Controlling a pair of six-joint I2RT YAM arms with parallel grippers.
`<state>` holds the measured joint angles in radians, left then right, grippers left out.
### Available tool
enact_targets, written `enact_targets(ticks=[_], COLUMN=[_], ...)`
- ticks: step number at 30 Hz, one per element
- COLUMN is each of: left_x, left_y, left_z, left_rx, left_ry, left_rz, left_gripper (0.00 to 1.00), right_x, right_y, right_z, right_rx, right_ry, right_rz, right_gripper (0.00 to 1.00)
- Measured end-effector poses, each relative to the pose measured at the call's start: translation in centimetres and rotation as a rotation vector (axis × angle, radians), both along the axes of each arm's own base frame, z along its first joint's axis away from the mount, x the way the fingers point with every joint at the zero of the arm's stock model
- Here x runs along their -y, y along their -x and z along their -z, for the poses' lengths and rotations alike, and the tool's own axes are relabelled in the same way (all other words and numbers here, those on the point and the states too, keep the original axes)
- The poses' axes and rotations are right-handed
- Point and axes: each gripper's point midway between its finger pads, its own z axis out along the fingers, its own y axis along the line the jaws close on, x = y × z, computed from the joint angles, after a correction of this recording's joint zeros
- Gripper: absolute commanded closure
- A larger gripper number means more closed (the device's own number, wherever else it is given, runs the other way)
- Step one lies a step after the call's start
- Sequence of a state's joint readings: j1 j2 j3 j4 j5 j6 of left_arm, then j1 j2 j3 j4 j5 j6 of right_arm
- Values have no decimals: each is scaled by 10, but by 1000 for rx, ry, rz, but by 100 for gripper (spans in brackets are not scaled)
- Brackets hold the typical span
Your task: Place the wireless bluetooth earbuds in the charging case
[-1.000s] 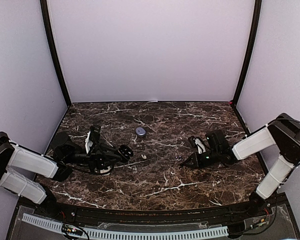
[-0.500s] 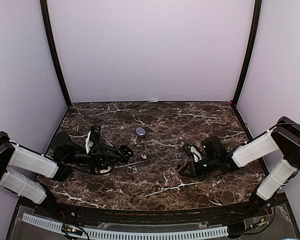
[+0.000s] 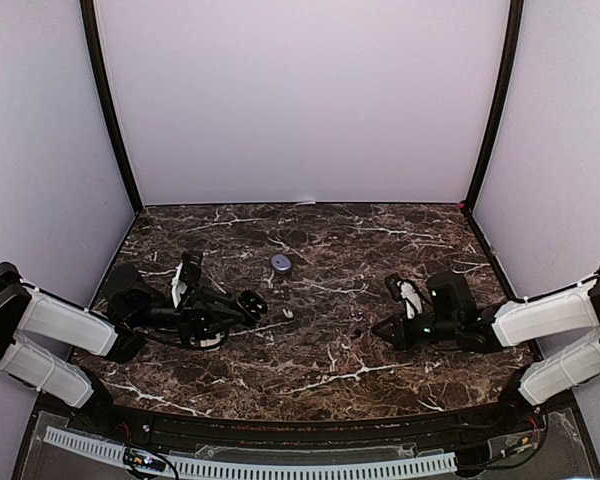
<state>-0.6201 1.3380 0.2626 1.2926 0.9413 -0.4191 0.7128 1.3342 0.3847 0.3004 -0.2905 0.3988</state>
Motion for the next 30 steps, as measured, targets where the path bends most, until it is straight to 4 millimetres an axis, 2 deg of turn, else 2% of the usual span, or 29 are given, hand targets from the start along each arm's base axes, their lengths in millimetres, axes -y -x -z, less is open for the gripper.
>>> enact_targets(ticks=[4, 8, 15, 16, 17, 18, 20, 25, 28, 30], left_x=[0, 0, 0, 0, 0, 0, 0, 0, 0, 0], left_y=[0, 0, 0, 0, 0, 0, 0, 0, 0, -1], left_z=[0, 0, 0, 0, 0, 0, 0, 0, 0, 0], left_rx=[0, 0, 0, 0, 0, 0, 0, 0, 0, 0], left_ry=[0, 0, 0, 0, 0, 0, 0, 1, 0, 0], left_rz=[0, 0, 0, 0, 0, 0, 0, -2, -2, -2], left_gripper=[77, 77, 77, 77, 77, 77, 77, 77, 77, 77], right_x=[9, 15, 16, 16, 16, 17, 16, 4, 7, 12], right_y=[5, 8, -1, -2, -3, -6, -10, -24, -24, -19], right_z=[-5, -4, -33, -37, -42, -45, -46, -53, -55, -46], right_rx=[97, 170, 390, 421, 450, 464, 466, 444, 469, 480], right_ry=[-39, -53, -104, -106, -108, -109, -97, -91, -106, -105], right_rz=[1, -1, -11, -15, -17, -7, -1, -7, 8, 13], right_gripper=[87, 66, 47, 39, 20, 14, 12, 17, 18, 19])
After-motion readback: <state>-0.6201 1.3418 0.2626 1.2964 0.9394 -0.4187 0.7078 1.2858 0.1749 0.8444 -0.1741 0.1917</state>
